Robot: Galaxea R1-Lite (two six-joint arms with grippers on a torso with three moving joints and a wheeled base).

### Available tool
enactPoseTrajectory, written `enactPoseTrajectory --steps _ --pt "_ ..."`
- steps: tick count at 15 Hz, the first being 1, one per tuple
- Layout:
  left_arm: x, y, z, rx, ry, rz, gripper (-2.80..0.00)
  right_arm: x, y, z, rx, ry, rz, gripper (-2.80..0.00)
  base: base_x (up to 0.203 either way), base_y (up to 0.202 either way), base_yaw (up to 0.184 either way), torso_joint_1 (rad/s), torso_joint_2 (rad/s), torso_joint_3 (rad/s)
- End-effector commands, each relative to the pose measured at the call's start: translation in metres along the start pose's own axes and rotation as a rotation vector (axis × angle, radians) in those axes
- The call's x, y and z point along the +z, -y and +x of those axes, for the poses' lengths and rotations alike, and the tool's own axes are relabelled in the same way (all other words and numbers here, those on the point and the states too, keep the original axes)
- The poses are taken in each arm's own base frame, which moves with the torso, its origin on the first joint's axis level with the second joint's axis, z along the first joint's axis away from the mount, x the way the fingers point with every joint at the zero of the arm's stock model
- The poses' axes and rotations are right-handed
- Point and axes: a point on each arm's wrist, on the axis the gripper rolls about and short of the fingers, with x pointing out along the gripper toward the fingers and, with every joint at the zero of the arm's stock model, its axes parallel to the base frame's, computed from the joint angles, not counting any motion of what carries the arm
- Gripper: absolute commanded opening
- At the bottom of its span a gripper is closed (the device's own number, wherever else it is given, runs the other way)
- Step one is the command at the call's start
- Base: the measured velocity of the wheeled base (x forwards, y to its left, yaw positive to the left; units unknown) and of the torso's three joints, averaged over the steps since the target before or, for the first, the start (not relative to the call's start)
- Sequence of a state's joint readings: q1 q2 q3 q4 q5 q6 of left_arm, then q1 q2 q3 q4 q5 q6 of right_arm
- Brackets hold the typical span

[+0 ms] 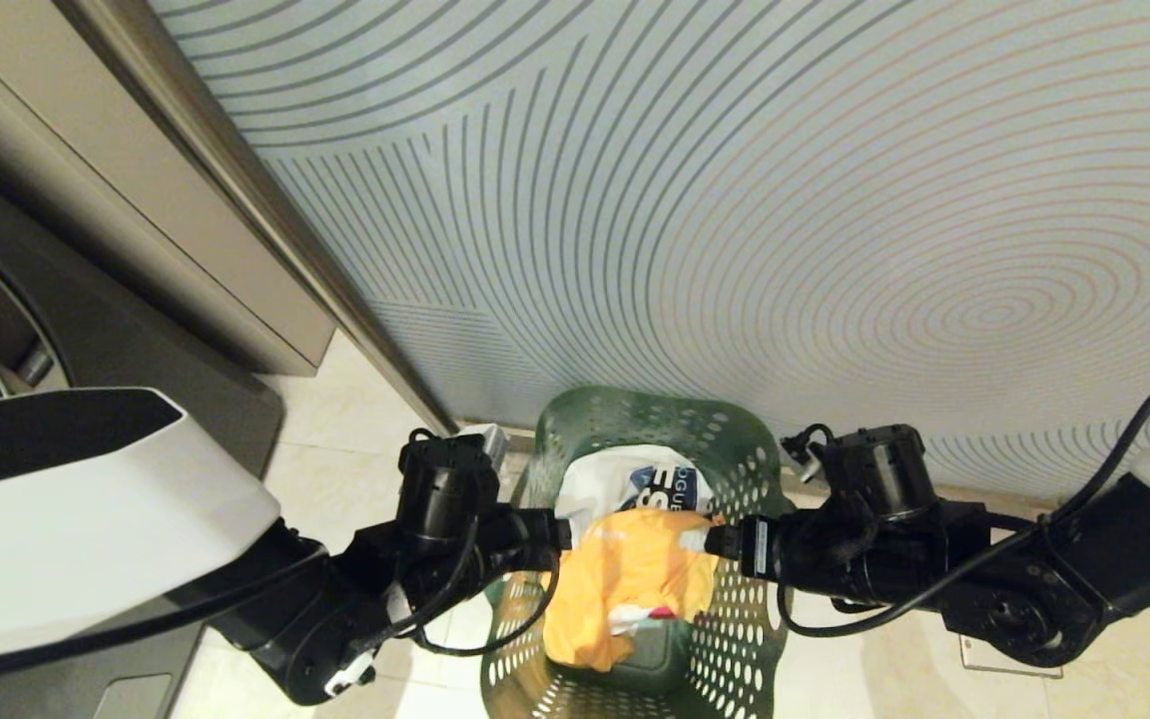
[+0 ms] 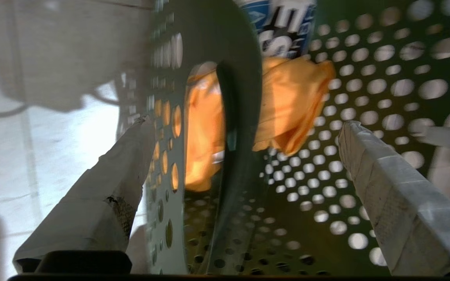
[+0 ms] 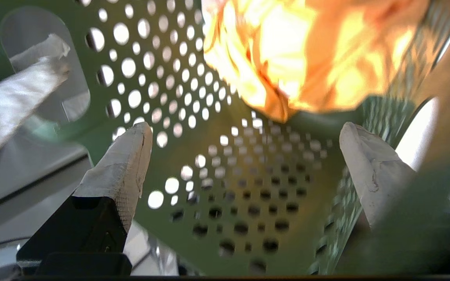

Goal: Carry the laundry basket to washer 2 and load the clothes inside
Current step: Pick up the clothes basket and put it beside the washing machine

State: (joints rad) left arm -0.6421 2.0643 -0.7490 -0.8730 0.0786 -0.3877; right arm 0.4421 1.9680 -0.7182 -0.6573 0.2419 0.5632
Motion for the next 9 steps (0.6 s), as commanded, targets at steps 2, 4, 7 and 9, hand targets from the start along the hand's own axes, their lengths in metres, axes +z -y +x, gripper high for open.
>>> enactPoseTrajectory --steps 2,4,7,9 --pt "0.006 -0.002 0.003 -0.032 0.008 -0.033 0.0 -0.013 0.013 0.019 -0.006 -0.014 0.005 0.0 0.0 0.0 0.0 0.0 0.0 0.0" --pt "0.009 -0.005 0.006 -0.045 0.011 -0.04 0.0 -0.015 0.015 0.02 -0.01 -0.017 0.007 0.0 0.0 0.0 0.0 0.0 0.0 0.0" --pt "0.015 -0.004 0.007 -0.06 0.027 -0.041 0.0 -0.015 0.014 0.018 -0.015 -0.013 0.008 0.0 0.0 0.0 0.0 0.0 0.0 0.0" --pt "0.024 -0.004 0.003 -0.064 0.055 -0.044 0.0 -0.013 0.012 0.015 -0.009 -0.003 0.005 0.0 0.0 0.0 0.0 0.0 0.0 0.0"
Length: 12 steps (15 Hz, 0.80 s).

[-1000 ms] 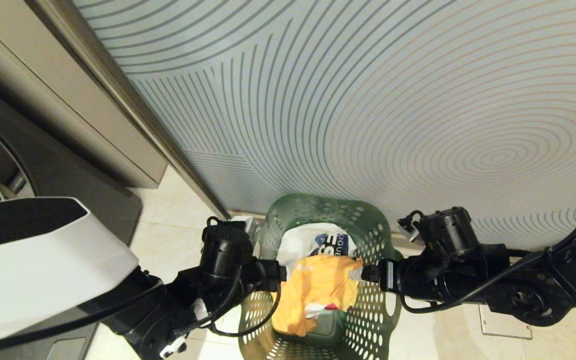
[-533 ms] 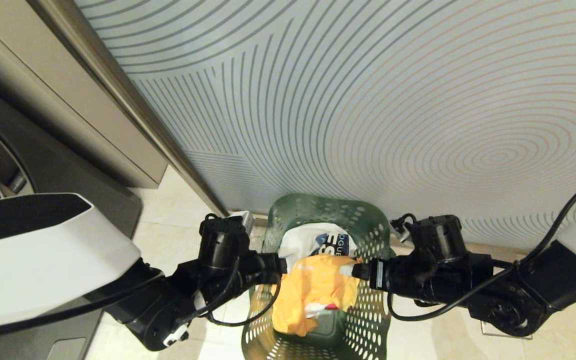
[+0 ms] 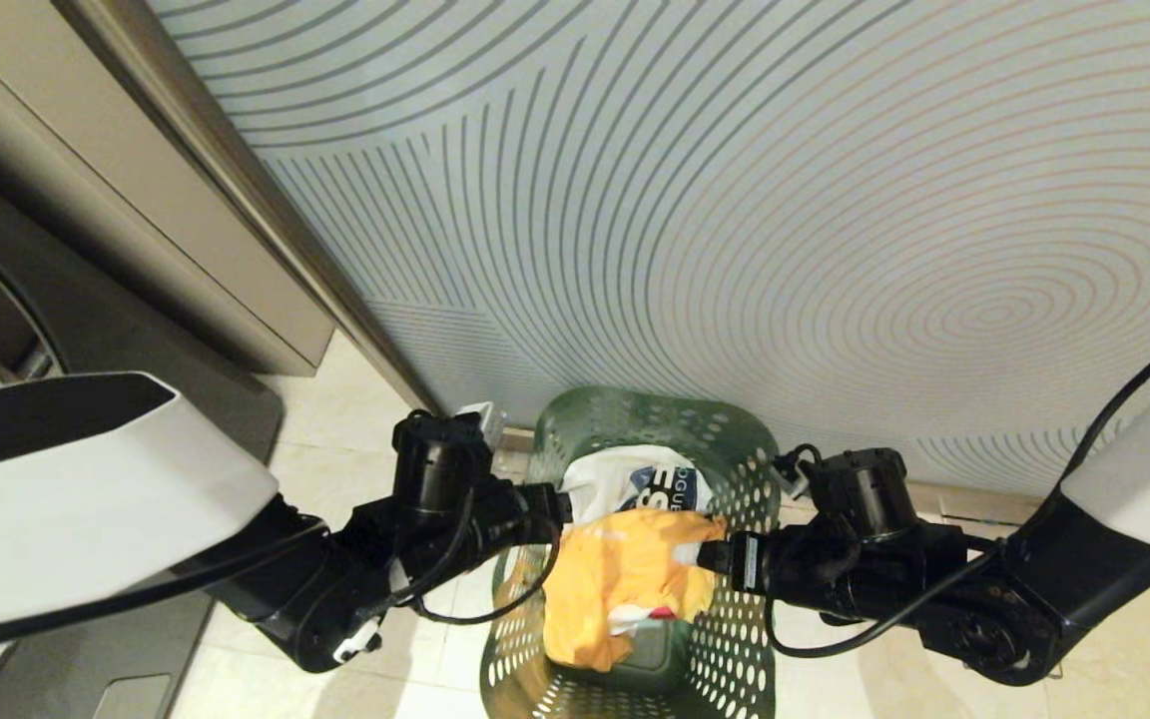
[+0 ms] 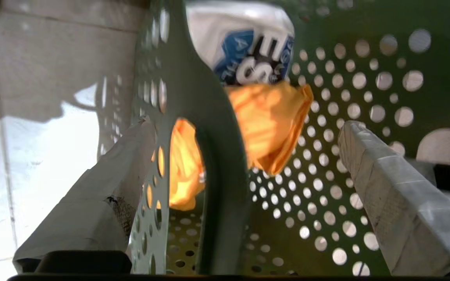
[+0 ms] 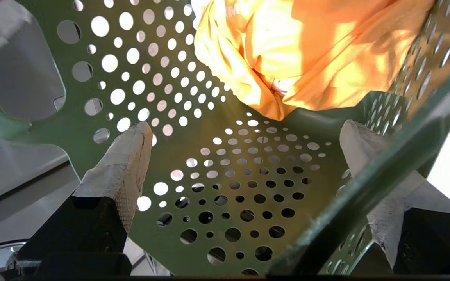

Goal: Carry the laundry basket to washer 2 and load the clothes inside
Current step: Pick up the clothes basket and put it beside the washing machine

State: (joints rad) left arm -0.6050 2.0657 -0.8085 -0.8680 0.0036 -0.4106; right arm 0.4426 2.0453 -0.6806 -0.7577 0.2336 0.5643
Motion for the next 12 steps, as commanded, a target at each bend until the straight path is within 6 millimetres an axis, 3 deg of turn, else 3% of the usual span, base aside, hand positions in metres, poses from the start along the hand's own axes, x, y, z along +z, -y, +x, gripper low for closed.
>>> enactPoseTrajectory --steps 1,4,6,9,12 --pt "0.009 0.0 -0.007 -0.003 0.028 -0.006 0.0 0.001 -0.001 -0.002 0.005 0.005 0.001 0.0 0.0 0.0 0.0 0.0 0.0 0.0" --pt "0.022 -0.004 -0.025 -0.012 0.016 -0.016 0.0 0.001 -0.001 -0.001 0.004 0.004 0.0 0.0 0.0 0.0 0.0 0.0 0.0 0.0" --pt "0.019 -0.01 -0.036 -0.019 -0.05 -0.025 0.0 0.0 -0.001 -0.001 0.001 0.001 0.003 0.0 0.0 0.0 0.0 0.0 0.0 0.0" --pt "0.004 -0.013 -0.036 -0.037 -0.118 -0.029 0.0 -0.003 0.001 -0.002 -0.004 -0.007 0.005 0.0 0.0 0.0 0.0 0.0 0.0 0.0" --pt "0.004 -0.009 -0.036 -0.096 -0.142 -0.058 0.0 -0.004 0.001 -0.003 -0.012 -0.009 0.005 0.0 0.0 0.0 0.0 0.0 0.0 0.0"
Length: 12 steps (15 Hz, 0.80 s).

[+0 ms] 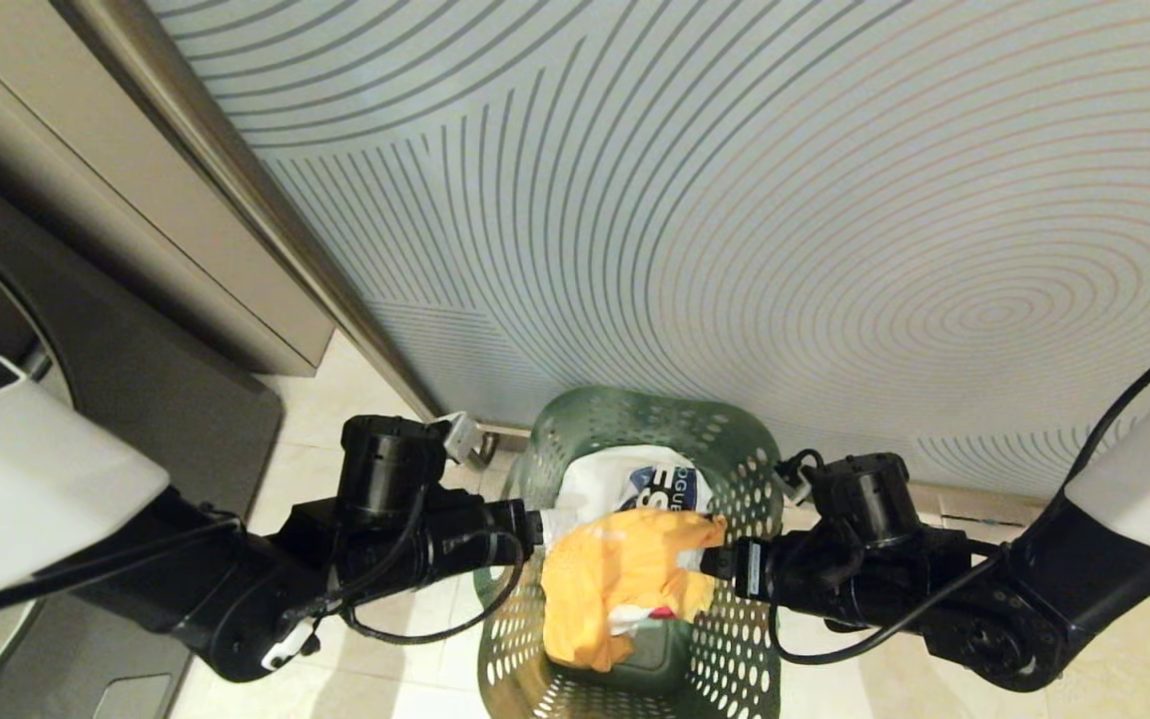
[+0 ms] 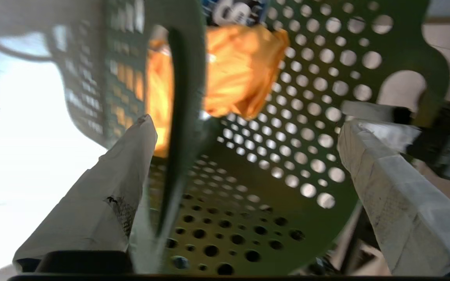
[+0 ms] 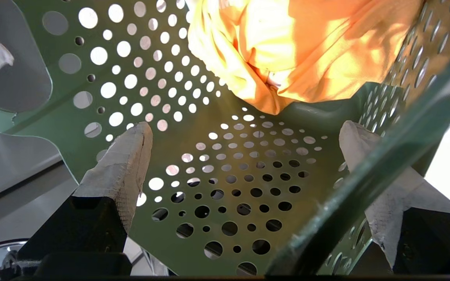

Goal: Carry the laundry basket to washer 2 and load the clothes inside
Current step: Pick up the clothes basket and put it beside the washing machine

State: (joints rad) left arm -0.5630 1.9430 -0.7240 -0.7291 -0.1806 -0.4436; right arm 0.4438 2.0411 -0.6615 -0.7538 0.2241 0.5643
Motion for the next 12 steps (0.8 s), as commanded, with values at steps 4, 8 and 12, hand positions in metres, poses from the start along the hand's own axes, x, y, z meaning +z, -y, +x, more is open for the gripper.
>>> enactPoseTrajectory --steps 4,8,12 --pt "-0.013 0.015 0.006 -0.05 -0.047 -0.047 0.0 0.001 -0.001 0.0 -0.009 0.013 0.0 0.0 0.0 0.0 0.0 0.0 0.0 0.0" --pt "-0.028 0.017 0.02 -0.049 -0.105 -0.052 0.0 0.0 0.001 0.001 -0.022 0.013 0.003 0.0 0.0 0.0 0.0 0.0 0.0 0.0" --pt "-0.033 0.016 0.027 -0.046 -0.122 -0.051 -2.8 0.0 0.001 0.0 -0.036 0.019 0.002 0.0 0.0 0.0 0.0 0.0 0.0 0.0"
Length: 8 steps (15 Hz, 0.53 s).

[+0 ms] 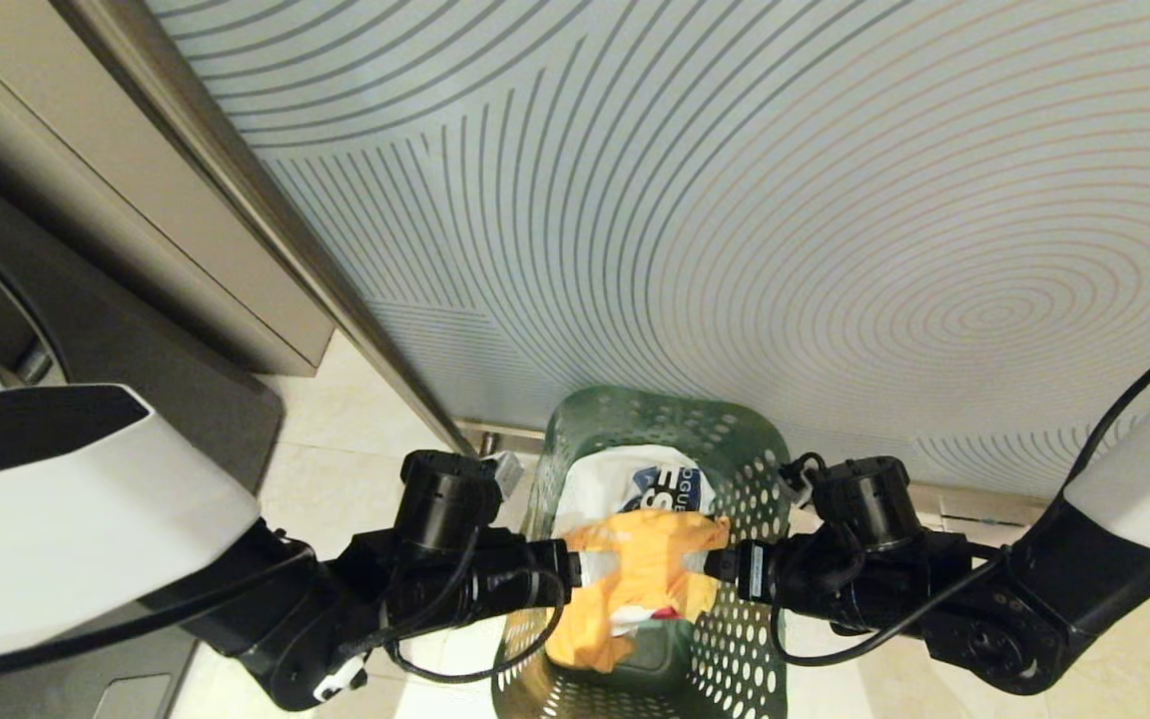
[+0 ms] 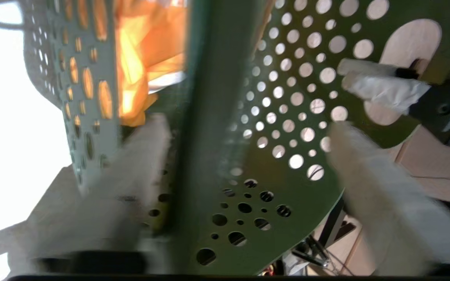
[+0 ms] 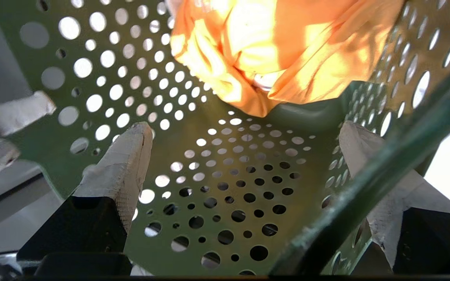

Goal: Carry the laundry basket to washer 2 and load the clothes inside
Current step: Pick up the clothes basket and put it beside the washing machine

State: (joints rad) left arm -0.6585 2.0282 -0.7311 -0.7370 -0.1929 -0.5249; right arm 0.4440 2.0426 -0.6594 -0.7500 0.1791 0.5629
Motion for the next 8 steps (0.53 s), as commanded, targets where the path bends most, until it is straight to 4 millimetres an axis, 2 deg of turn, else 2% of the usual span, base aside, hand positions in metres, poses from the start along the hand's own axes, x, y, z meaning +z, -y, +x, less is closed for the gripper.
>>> enactPoseTrajectory --steps 1,8 --pt "-0.0026 -0.0011 0.0033 0.001 -0.01 -0.003 -2.8 0.0006 -0.0005 0.0003 -0.001 0.007 0.0 0.0 0.0 0.0 0.0 0.0 0.0 0.0" --pt "-0.0074 -0.0015 0.0063 0.007 -0.025 0.006 -2.8 -0.001 0.0019 0.0005 -0.031 0.014 0.009 0.0 0.0 0.0 0.0 0.0 0.0 0.0"
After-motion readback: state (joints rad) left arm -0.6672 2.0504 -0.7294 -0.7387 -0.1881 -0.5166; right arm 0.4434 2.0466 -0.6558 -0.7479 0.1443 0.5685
